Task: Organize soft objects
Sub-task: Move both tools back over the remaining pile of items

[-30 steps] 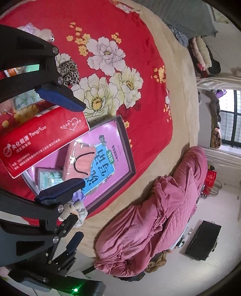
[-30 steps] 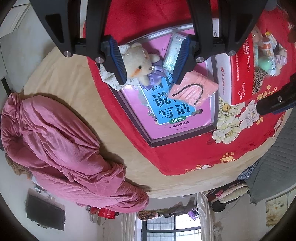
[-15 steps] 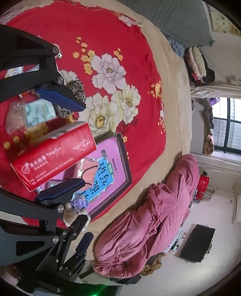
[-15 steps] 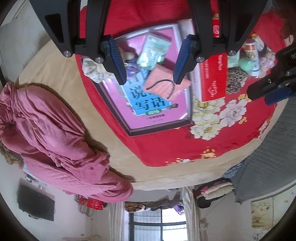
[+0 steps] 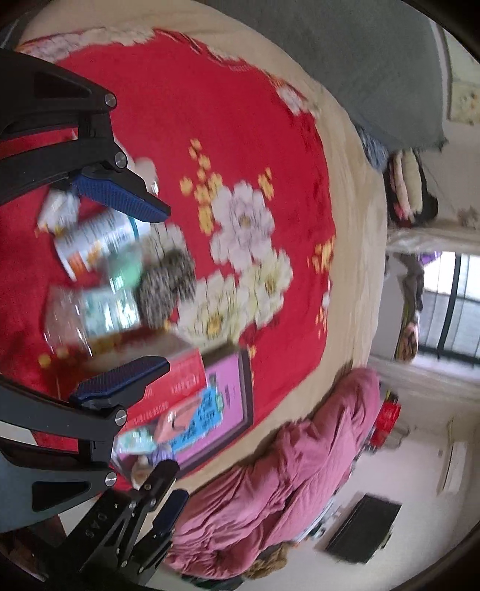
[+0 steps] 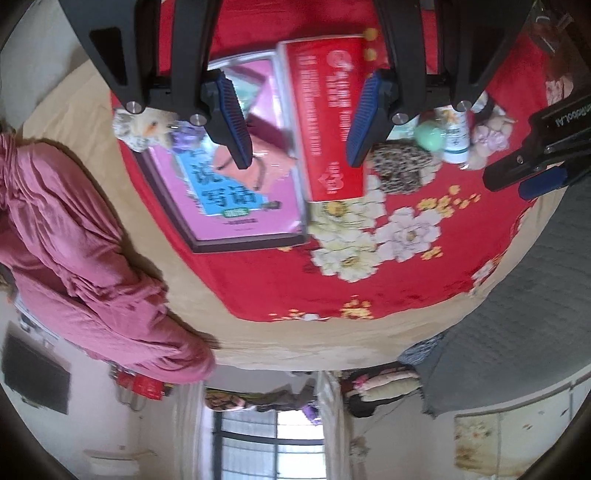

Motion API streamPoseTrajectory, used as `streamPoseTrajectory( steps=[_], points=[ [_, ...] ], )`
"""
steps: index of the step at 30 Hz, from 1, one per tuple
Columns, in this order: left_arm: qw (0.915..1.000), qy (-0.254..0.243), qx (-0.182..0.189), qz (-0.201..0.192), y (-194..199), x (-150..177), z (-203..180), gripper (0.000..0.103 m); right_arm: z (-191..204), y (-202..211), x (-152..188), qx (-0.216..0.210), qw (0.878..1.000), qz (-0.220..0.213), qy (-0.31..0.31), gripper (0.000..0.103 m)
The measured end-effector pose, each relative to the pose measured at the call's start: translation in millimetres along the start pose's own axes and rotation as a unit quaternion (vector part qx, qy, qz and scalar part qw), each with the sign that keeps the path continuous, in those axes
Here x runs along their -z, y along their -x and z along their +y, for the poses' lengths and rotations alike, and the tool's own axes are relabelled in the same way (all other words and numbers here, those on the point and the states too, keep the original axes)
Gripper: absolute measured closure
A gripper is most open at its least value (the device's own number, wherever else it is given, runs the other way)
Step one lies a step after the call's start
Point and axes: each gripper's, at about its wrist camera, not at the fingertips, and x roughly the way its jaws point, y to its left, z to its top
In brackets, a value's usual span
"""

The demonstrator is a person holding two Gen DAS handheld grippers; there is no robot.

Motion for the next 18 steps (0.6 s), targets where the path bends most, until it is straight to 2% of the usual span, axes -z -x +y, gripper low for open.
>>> streamPoseTrajectory(
  steps=[12,18],
  points=[
    [0.9965,0.062,-0.057,0.006,21.5,29.0,103.2,0.027,83.0,-3.6,1.6,-0.038,0.997,0.007,0.063,0.050],
    [0.9943,0.081,-0.069,0.009,28.6,39.5,134.6,0.027,91.3,-10.3,5.1,-0.039,0.996,0.019,0.071,0.050]
  ],
)
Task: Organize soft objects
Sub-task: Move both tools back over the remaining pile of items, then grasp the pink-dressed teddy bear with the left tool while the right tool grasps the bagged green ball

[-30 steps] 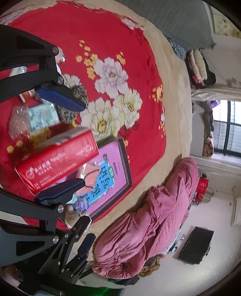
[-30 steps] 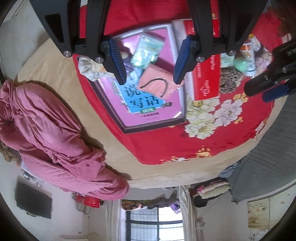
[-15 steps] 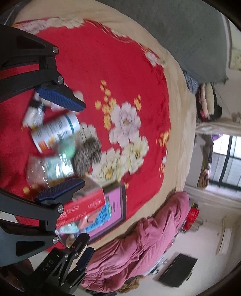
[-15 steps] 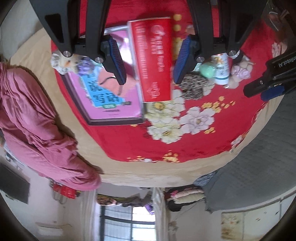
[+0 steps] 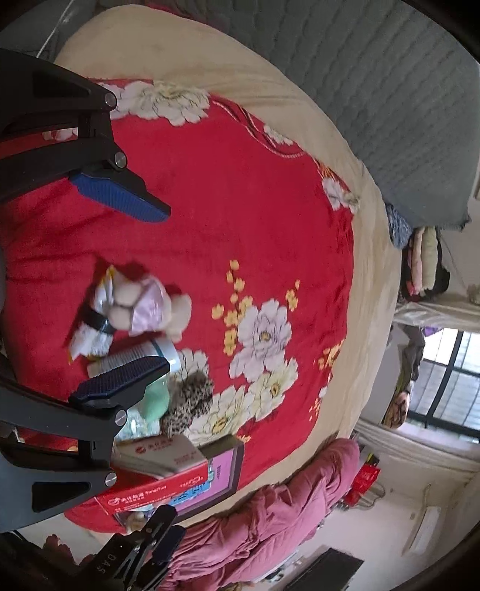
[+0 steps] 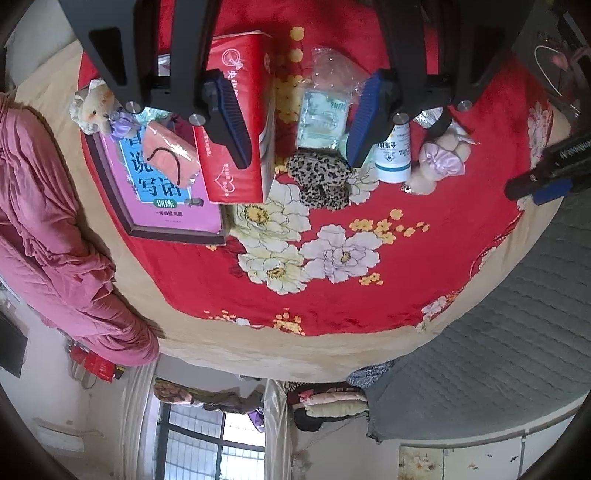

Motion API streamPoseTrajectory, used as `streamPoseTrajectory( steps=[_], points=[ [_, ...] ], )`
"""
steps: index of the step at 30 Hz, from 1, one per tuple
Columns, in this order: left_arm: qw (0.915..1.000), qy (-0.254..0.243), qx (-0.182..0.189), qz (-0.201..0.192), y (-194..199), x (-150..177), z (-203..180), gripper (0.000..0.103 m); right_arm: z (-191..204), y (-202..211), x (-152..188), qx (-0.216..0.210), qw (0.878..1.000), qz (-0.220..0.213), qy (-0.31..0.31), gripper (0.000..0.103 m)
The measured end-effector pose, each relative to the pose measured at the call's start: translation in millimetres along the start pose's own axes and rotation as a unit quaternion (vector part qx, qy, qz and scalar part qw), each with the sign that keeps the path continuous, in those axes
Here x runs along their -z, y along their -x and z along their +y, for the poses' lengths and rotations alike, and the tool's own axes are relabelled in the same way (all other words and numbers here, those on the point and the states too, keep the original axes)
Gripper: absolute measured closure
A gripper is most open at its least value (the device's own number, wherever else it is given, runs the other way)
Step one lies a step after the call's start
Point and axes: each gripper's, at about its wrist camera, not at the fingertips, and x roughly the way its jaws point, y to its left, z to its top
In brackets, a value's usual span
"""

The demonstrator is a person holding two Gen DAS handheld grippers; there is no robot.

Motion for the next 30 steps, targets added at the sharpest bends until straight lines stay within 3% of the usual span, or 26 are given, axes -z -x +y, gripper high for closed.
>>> streamPoseTrajectory(
  steps=[13,30],
  points=[
    [0.9984,0.024,-0.009,0.051,-33.4,25.4,38.0,0.027,15.6,-32.8,25.8,-0.019,0.998,0.053,0.018,0.050],
    [0.9930,-0.017,0.038,0.110,-108.9,8.6,-12.5,0.027,31.5,-62.0,34.5,-0.052,0.995,0.086,0.010,0.050]
  ],
)
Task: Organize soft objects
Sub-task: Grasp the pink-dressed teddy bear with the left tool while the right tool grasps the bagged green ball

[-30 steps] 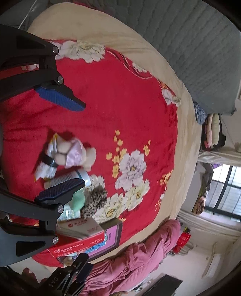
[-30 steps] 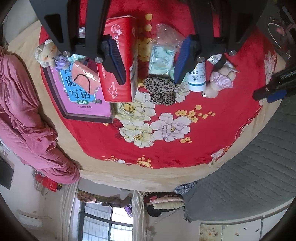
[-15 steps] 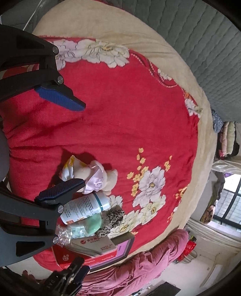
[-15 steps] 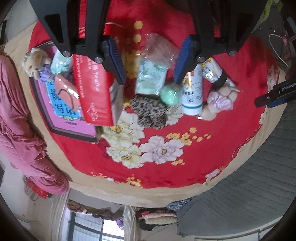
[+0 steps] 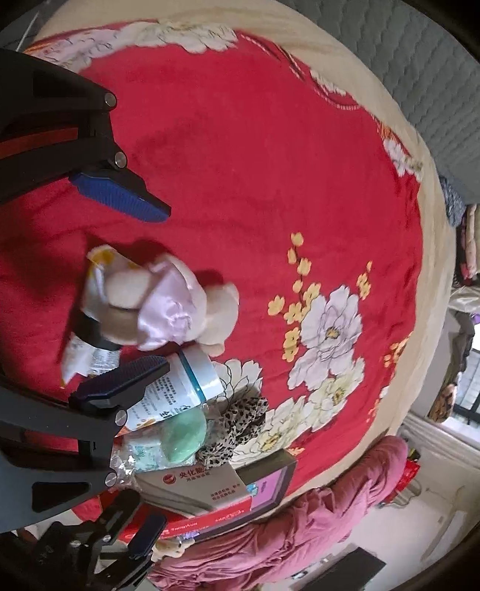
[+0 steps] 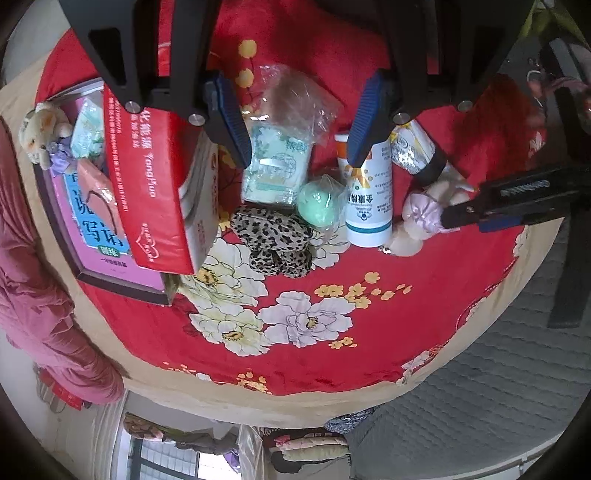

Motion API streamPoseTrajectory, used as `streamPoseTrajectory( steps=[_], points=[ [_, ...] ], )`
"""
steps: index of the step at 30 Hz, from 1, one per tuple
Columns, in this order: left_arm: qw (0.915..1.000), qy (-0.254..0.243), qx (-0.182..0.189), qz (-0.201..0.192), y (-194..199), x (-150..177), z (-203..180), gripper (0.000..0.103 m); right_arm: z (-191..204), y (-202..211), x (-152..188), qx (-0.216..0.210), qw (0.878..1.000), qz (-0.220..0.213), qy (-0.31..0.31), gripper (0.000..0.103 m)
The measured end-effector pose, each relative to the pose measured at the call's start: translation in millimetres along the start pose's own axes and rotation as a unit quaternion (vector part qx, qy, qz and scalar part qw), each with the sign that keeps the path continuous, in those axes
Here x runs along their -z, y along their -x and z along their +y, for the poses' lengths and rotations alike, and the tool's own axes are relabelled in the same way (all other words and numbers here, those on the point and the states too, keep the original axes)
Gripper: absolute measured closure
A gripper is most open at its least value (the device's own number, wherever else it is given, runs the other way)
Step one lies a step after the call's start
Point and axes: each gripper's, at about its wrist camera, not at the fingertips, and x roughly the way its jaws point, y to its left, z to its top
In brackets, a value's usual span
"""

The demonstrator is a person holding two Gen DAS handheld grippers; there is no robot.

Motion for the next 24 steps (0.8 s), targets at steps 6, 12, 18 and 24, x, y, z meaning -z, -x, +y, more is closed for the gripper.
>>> streamPoseTrajectory(
  steps=[6,12,18,24],
  points=[
    [0.9997,-0.018,-0.002,0.019,-24.3,-10.7,-10.3,0.027,9.1,-20.4,-8.4,-0.010,1.000,0.012,-0.004,0.050],
    [0.9991,-0.017,-0.012,0.038,-42.0,-9.5,-7.4,0.027,11.7,-44.9,-19.2,-0.018,0.999,0.026,-0.031,0.050],
    [0.9988,-0.003,-0.003,0.049,-51.4,-6.8,2.2,0.027,10.4,-62.0,-26.1,-0.023,0.997,0.039,-0.056,0.050],
    [0.9987,-0.010,0.007,0.050,-52.5,-8.8,-2.8,0.027,7.7,-70.1,-26.2,-0.030,0.996,0.044,-0.069,0.055]
  ],
)
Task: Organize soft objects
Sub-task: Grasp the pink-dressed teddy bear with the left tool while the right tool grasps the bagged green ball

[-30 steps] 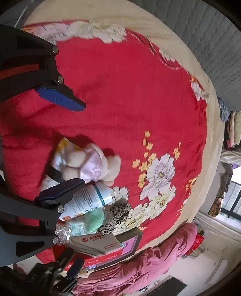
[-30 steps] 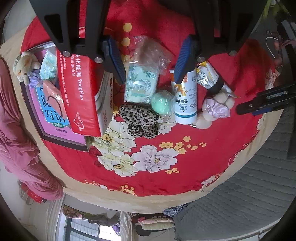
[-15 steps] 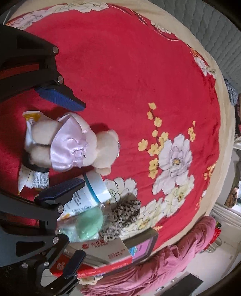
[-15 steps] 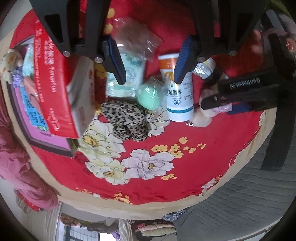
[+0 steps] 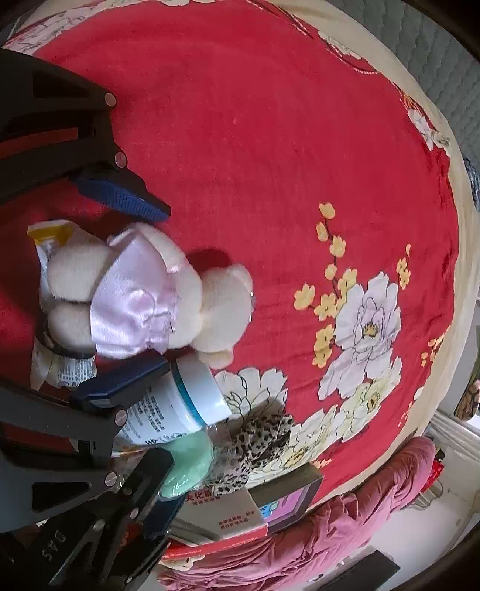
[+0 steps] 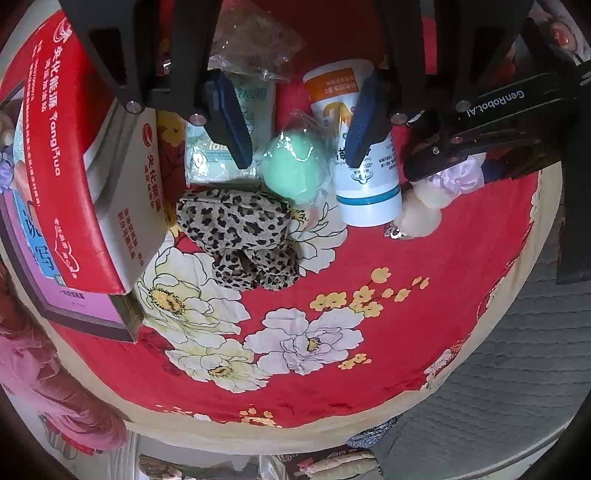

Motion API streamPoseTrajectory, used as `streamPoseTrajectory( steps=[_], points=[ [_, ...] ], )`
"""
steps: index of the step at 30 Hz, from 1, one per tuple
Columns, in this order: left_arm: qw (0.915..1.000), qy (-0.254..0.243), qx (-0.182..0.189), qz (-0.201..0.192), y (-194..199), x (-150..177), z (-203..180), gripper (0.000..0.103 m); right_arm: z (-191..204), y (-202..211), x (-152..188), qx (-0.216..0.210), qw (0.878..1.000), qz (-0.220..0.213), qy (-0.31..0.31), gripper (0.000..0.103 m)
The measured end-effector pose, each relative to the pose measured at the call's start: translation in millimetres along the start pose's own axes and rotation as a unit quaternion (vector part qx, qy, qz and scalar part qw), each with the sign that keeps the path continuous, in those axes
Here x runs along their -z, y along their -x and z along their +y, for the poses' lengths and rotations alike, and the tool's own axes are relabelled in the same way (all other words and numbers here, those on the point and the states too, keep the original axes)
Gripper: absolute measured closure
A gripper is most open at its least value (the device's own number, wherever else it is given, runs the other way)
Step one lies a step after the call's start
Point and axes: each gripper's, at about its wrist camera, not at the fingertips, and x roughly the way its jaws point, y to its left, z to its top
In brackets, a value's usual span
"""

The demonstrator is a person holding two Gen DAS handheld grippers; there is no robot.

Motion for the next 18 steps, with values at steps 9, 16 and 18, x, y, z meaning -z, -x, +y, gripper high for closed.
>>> streamPoseTrajectory(
  steps=[9,16,18],
  points=[
    [1.0000,-0.002,-0.004,0.005,-4.3,-3.4,-4.2,0.027,-3.6,3.9,1.1,-0.007,1.000,-0.005,0.002,0.067],
    [0.9998,-0.017,-0.007,0.010,-6.6,-3.0,-7.5,0.042,-8.0,27.3,1.3,-0.022,1.000,-0.021,0.004,0.067],
    [0.9998,-0.014,-0.003,0.010,-5.7,-3.5,-6.8,0.044,-8.5,32.2,1.1,-0.024,0.999,-0.024,0.005,0.067]
  ],
)
